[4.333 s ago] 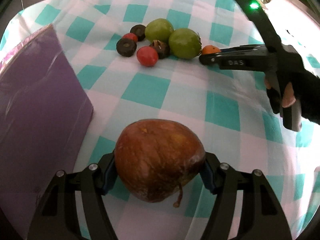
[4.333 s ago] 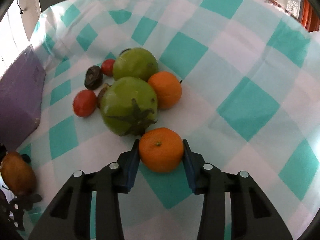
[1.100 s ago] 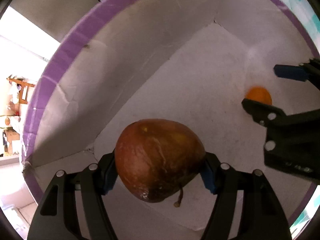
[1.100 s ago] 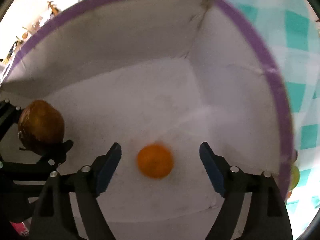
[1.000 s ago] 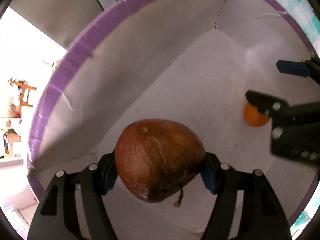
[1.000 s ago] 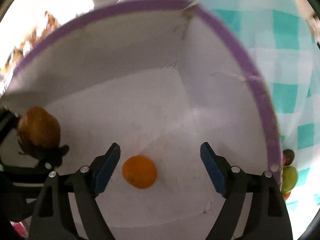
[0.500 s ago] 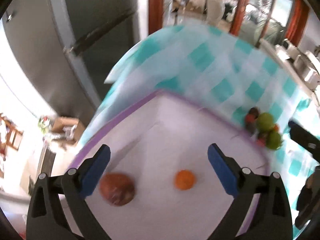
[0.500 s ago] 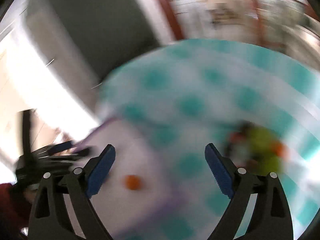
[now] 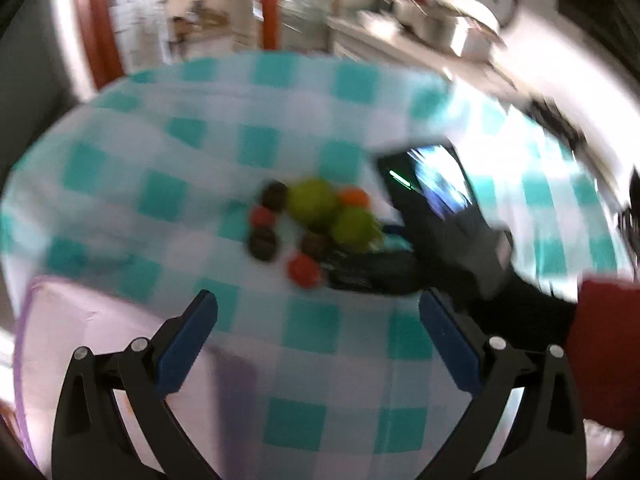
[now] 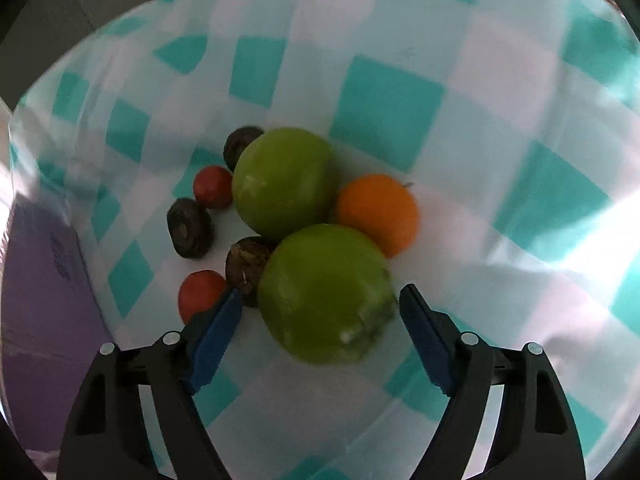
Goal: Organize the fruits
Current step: 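Grasp the red tomato with the left gripper while the right gripper grasps a green tomato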
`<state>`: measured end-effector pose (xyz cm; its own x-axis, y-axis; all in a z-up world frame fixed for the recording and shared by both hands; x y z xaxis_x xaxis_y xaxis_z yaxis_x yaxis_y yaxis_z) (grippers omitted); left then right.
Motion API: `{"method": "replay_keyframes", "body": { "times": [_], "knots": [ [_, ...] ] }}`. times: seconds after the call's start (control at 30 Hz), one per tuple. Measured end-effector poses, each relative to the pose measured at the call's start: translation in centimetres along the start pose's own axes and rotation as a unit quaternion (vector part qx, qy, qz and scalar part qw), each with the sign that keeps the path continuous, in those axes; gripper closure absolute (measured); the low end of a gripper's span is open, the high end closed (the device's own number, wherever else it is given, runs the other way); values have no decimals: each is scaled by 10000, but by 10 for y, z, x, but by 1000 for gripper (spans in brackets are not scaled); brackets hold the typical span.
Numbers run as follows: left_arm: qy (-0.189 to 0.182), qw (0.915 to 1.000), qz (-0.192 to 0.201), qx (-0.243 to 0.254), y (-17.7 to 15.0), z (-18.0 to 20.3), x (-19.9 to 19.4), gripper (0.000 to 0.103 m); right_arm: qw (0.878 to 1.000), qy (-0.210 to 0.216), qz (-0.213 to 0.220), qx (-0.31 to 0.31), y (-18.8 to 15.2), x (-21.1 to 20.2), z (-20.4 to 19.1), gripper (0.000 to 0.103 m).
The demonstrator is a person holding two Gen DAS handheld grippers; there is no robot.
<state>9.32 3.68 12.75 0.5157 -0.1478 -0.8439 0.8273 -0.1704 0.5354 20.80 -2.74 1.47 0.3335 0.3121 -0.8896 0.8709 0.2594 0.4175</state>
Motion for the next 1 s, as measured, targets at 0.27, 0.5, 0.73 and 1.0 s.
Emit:
{"method": "replay_keyframes", "body": {
  "times": [0.27, 0.5, 0.73, 1.0],
  "knots": [
    [218, 9987, -394, 226, -24, 18, 62, 2, 9976, 608, 313, 76, 2, 5, 22, 42],
    [1287, 9876, -96, 894, -15, 37, 110, 2, 9925, 309, 656, 981, -49, -34, 72, 42],
    [1360, 9903, -275, -107, -7, -9, 158, 19, 9909, 227, 661, 1153, -81, -53, 92, 42],
    [838, 9945, -91, -628, -1, -30, 164, 63, 9901, 301, 724, 1164, -90, -58, 78, 42]
  ]
}}
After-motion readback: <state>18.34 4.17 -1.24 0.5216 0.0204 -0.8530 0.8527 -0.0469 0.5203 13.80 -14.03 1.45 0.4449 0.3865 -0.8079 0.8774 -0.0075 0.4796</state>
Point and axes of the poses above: each gripper's, at about its wrist camera, not at the fingertips, and x roughly the way its jaws point, z to its right, y to its top, the point moved 2 cm from there along x, roughly the way its jaws point, and after that the axes turned 3 degrees about x, right-handed, at the moved point
